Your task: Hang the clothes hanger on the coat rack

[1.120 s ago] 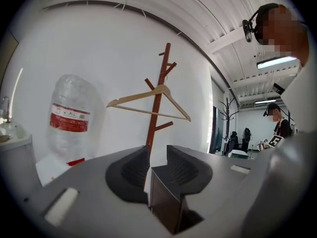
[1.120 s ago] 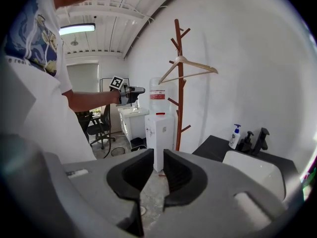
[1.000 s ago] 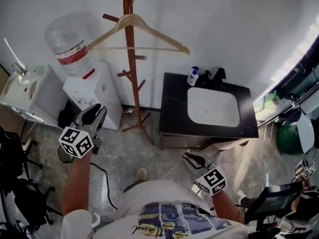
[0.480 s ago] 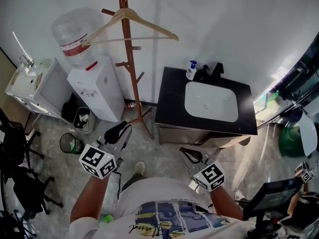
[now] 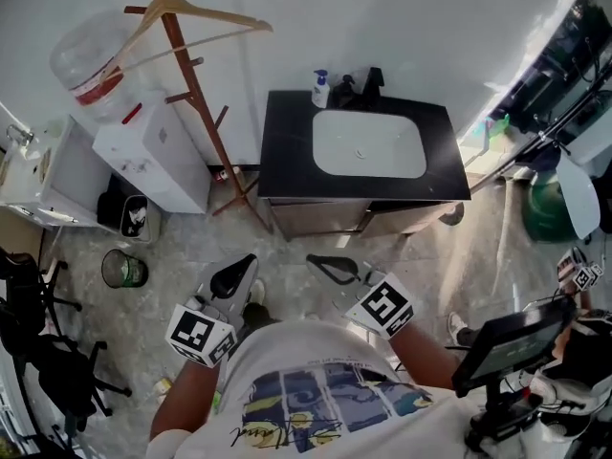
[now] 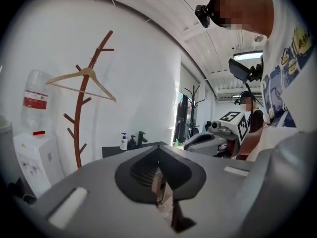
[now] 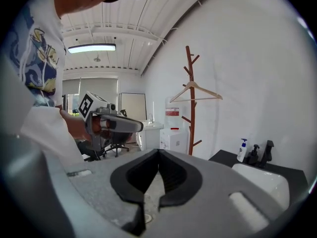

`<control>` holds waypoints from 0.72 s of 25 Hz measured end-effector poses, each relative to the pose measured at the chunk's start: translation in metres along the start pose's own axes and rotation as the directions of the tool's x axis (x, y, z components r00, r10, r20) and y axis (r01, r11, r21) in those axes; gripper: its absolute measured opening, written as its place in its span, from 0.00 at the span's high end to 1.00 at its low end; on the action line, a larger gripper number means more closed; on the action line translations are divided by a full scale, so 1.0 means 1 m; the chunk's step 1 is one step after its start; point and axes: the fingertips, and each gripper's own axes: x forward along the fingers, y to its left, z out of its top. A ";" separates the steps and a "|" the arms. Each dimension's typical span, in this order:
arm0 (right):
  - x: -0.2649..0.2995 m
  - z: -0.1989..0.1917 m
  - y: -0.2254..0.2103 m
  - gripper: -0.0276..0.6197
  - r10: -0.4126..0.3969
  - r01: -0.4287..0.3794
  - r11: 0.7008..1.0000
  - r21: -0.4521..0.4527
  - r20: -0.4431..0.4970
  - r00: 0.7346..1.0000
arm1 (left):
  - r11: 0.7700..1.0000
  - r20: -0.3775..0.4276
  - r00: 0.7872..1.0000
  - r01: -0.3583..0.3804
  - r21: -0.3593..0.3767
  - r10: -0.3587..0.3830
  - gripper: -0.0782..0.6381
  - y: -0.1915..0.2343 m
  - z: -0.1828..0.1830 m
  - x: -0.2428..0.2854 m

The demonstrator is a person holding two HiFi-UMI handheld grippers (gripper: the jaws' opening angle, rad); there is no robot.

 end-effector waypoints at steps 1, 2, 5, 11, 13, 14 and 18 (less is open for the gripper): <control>-0.003 0.000 0.001 0.95 0.001 -0.001 1.000 -0.004 0.002 1.000 | 1.000 -0.010 1.000 0.014 0.013 -0.014 0.89 -0.008 -0.005 0.002; -0.005 0.000 0.003 0.95 0.001 -0.001 1.000 -0.007 0.003 1.000 | 0.999 -0.022 0.999 0.028 0.029 -0.028 0.89 -0.016 -0.009 0.004; -0.012 -0.001 0.005 0.95 -0.002 0.003 1.000 -0.008 0.007 1.000 | 0.996 -0.056 0.996 0.077 0.055 -0.074 0.89 -0.037 -0.017 0.009; -0.028 -0.001 0.015 0.95 -0.008 0.008 1.000 -0.014 0.020 1.000 | 0.987 -0.088 0.984 0.158 0.043 -0.153 0.89 -0.071 -0.024 0.016; -0.033 -0.001 0.018 0.95 -0.014 0.014 1.000 -0.016 0.024 1.000 | 0.985 -0.092 0.983 0.165 0.046 -0.161 0.89 -0.076 -0.027 0.017; -0.036 -0.001 0.020 0.95 -0.018 0.018 1.000 -0.015 0.024 1.000 | 0.984 -0.093 0.982 0.170 0.044 -0.166 0.89 -0.078 -0.028 0.018; -0.043 -0.006 0.024 0.95 -0.030 0.030 0.999 -0.021 0.011 0.999 | 0.981 -0.096 0.978 0.189 0.035 -0.185 0.89 -0.085 -0.031 0.021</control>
